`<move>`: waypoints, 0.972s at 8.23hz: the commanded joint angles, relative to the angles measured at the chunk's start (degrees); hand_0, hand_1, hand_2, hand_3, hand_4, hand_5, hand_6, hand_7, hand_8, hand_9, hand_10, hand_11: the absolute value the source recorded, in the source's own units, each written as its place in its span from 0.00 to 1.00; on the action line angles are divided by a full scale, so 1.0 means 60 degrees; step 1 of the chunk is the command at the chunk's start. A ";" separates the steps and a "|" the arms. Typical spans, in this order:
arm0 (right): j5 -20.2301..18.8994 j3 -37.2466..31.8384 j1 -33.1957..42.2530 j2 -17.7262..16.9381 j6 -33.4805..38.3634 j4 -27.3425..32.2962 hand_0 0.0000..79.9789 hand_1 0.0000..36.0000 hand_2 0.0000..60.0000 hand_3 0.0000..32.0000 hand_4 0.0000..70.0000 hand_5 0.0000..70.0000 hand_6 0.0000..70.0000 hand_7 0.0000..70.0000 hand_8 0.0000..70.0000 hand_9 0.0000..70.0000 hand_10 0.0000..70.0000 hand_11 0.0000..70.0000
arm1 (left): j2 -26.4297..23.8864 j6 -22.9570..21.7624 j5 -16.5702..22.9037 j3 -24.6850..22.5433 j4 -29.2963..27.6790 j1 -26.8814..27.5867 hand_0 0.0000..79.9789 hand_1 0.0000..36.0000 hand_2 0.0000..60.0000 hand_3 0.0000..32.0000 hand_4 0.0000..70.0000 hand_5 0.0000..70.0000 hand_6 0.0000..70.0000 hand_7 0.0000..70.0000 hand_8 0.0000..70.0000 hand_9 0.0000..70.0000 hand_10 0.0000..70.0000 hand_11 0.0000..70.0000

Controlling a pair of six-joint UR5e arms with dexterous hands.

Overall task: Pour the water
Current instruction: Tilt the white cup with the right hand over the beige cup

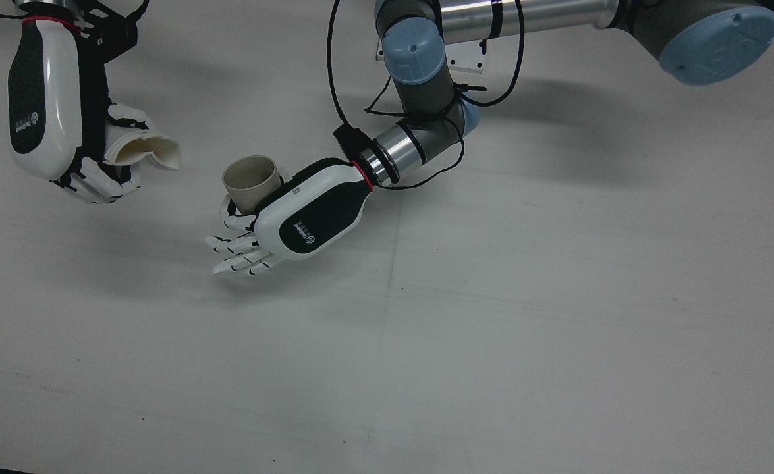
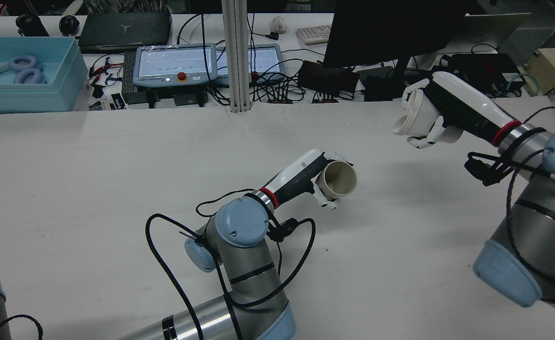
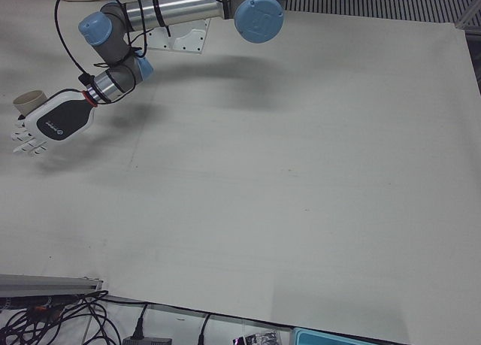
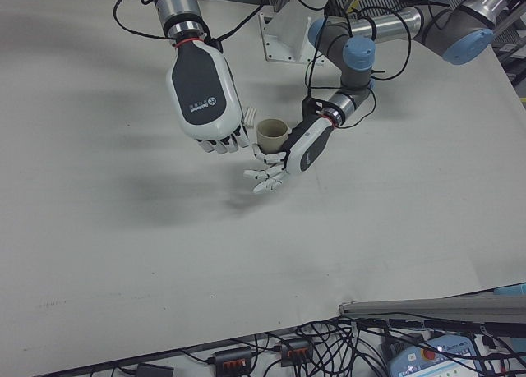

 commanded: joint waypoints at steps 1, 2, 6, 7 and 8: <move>0.0851 -0.0070 -0.1031 0.0758 -0.0018 -0.1590 1.00 1.00 1.00 0.00 1.00 1.00 1.00 1.00 0.89 1.00 0.79 1.00 | -0.0116 0.0022 0.0012 0.0221 0.0009 0.0017 0.97 1.00 1.00 0.00 1.00 1.00 0.35 0.37 0.19 0.12 0.12 0.20; 0.0926 -0.0360 -0.1062 0.0948 -0.0004 -0.1812 1.00 1.00 1.00 0.00 1.00 1.00 1.00 1.00 0.89 1.00 0.80 1.00 | -0.0116 0.0022 0.0012 0.0250 0.0009 0.0017 0.97 1.00 1.00 0.00 1.00 1.00 0.35 0.37 0.19 0.12 0.12 0.20; 0.2252 0.0259 -0.0916 0.0502 0.1874 -0.1815 1.00 1.00 1.00 0.00 1.00 1.00 1.00 1.00 0.87 0.97 0.94 1.00 | 0.0000 -0.0123 0.0216 -0.0215 0.0198 -0.0288 0.90 1.00 1.00 0.00 1.00 1.00 0.32 0.36 0.18 0.11 0.11 0.19; 0.2521 0.0441 -0.0611 0.0452 0.2510 -0.1582 1.00 1.00 1.00 0.00 0.88 1.00 1.00 0.97 0.87 0.94 0.99 1.00 | 0.0219 -0.0168 0.0623 -0.0827 0.0431 -0.0580 0.80 1.00 1.00 0.00 1.00 1.00 0.31 0.35 0.18 0.11 0.11 0.19; 0.2494 0.0964 -0.0130 -0.0230 0.2763 -0.0797 1.00 1.00 1.00 0.00 0.78 1.00 1.00 0.94 0.87 0.95 1.00 1.00 | 0.0946 -0.0661 0.1106 -0.1660 0.0724 -0.0931 0.78 1.00 1.00 0.00 1.00 1.00 0.29 0.34 0.18 0.11 0.11 0.18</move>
